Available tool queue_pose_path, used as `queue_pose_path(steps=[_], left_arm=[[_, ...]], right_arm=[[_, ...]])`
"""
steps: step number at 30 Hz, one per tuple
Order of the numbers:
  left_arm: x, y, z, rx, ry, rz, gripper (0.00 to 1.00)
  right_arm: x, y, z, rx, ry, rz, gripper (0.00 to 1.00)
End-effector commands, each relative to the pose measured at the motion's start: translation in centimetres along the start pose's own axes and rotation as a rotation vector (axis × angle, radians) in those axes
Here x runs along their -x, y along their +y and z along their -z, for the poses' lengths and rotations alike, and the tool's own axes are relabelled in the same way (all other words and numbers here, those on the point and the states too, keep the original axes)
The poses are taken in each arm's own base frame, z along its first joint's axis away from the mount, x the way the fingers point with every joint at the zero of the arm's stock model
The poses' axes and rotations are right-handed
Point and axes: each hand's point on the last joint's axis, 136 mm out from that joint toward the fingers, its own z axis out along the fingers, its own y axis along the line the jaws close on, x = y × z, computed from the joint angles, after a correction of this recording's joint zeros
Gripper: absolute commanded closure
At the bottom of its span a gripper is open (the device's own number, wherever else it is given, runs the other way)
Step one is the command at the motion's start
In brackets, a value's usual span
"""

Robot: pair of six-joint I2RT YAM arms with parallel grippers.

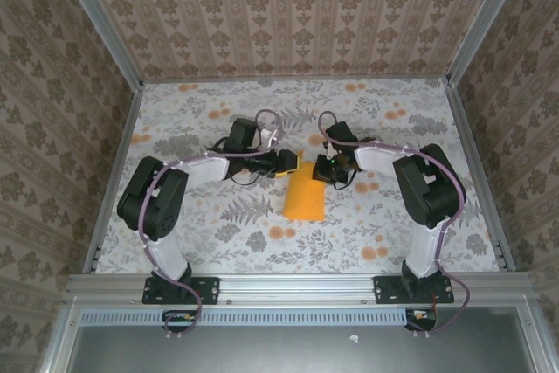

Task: Fold a paper plane with a square sheet of paper (fold left side to right side)
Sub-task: First fold in half a square sheet of paper at the center of the table.

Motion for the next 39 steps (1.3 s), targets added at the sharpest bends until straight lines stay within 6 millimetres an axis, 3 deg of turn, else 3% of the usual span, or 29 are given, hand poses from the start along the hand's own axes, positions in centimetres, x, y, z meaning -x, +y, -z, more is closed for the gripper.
queue_pose_path(steps=[1,7,13,15,19,27,32,34,39], left_arm=[[0.9,-0.3,-1.4,-0.044,0.001,0.024,0.44],[1.2,1.0,-2.6,-0.019,-0.005,0.053,0.56],[1.3,1.5,-3.1,-0.010,-0.005,0.068,0.65],[1.1,1.6,-3.2,-0.006,-0.003,0.067,0.68],[1.1,1.9,-3.2,0.006,-0.003,0.071,0.70],[1.1,1.8,-3.2,0.008,-0.004,0.067,0.74],[1.1,1.6,-2.9,0.015,-0.007,0.061,0.74],[1.2,1.3,-2.3,0.033,-0.014,0.046,0.71],[0.7,1.3,0.4,0.142,-0.039,0.015,0.56]], right_arm=[[-0.8,0.0,-0.2,0.017,0.015,0.000,0.88],[1.0,1.0,3.5,0.047,-0.100,0.016,0.82],[1.3,1.4,7.1,0.103,-0.180,0.004,0.60],[0.8,2.1,7.3,0.159,-0.163,-0.017,0.53],[-0.1,3.3,6.0,0.269,-0.094,-0.093,0.52],[-1.0,4.4,3.8,0.313,-0.019,-0.122,0.61],[-1.1,4.3,3.6,0.308,-0.009,-0.121,0.93],[-1.2,3.7,3.7,0.267,-0.015,-0.110,1.00],[-1.1,1.4,3.9,0.118,-0.035,-0.078,1.00]])
